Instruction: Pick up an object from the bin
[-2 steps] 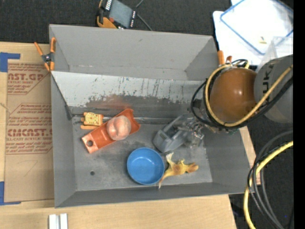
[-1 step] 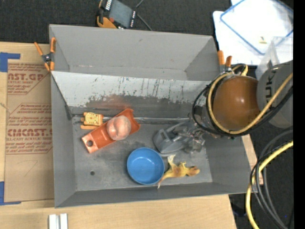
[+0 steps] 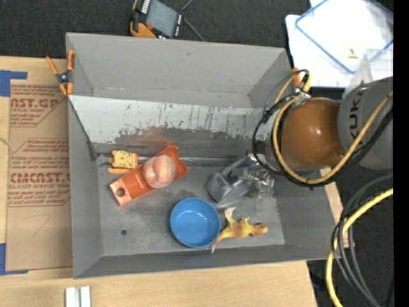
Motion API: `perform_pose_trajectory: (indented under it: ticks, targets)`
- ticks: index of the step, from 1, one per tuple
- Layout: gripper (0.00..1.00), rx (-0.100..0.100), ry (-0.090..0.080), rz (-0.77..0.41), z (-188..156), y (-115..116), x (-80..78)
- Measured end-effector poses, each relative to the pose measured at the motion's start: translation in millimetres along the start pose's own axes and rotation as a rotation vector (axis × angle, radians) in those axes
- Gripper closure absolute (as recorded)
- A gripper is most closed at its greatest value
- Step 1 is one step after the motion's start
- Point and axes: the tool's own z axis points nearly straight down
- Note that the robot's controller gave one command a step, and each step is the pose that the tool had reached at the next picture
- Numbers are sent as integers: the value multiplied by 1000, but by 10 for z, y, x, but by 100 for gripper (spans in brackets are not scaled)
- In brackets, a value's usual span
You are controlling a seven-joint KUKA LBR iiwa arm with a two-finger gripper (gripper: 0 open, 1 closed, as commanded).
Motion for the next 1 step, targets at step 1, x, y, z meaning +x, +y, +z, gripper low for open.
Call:
perform_pose_trajectory:
  ticks: [1]
  targets:
    - [100,-39,1,278,-344,52,103]
